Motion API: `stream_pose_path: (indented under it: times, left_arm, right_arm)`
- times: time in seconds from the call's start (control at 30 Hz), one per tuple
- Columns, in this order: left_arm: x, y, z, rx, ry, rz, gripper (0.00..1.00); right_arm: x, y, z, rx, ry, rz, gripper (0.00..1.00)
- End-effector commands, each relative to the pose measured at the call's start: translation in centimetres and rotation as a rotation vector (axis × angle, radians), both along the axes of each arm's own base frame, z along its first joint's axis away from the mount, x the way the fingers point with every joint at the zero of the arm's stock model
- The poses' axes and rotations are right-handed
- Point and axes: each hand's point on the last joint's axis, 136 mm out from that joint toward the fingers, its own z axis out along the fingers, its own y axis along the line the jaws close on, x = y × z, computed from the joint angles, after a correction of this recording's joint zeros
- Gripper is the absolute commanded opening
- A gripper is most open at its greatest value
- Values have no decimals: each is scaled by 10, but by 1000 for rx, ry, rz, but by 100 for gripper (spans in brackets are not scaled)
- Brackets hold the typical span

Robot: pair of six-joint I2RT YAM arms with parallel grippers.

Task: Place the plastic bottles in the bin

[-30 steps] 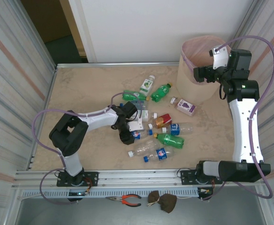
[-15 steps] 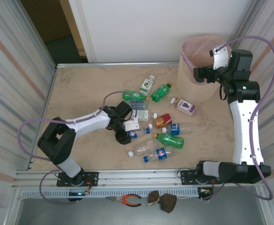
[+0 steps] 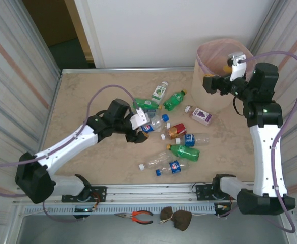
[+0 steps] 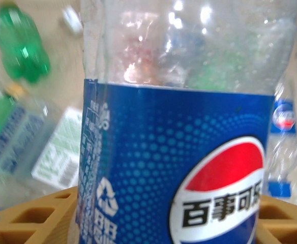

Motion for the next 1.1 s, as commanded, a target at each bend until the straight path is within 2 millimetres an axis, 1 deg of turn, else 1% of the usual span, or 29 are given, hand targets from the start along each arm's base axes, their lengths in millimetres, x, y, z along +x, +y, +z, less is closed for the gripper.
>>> stream_pose_path:
  times: [0.0,0.1,0.13,0.17,0.2,0.3,0.47,0.6,0.77,0.87,0.9,1.07]
  left_arm:
    - [-7,-20,71,-272,-70,-57,52]
    - [-17,-26,117,-428,-123,-112,52]
    - [-22,-28,129,-471,-132,-140,52]
    - [-27,-29,143,-512,-145,-168,52]
    - [-33,-30,156,-553,-149,-196,52]
    - [-48,-32,188,-645,-155,-281,52]
    - [-73,-30,227,-746,-163,-418,52]
    - [-97,-31,247,-781,-177,-532,52]
    - [-121,-37,262,-791,-166,-643,52]
    - [-127,-40,267,-794,-161,-668,52]
    - [-128,-41,268,-796,-163,-673,52]
    - [-130,-44,271,-800,-166,-680,52]
  right_arm:
    - [-31,30,40,94,-148,183,94]
    - [-50,45,56,145,-207,280,94]
    - [-58,51,61,155,-230,318,94]
    - [-72,58,69,160,-266,366,94]
    - [-82,66,73,162,-287,414,95]
    - [-110,87,83,157,-340,547,96]
    - [-155,115,98,156,-407,750,98]
    - [-180,131,104,163,-435,874,99]
    - [-198,149,105,176,-434,998,99]
    - [-214,158,105,178,-444,1082,99]
    - [-213,165,101,179,-425,1112,99]
    - [-227,182,89,163,-407,1222,99]
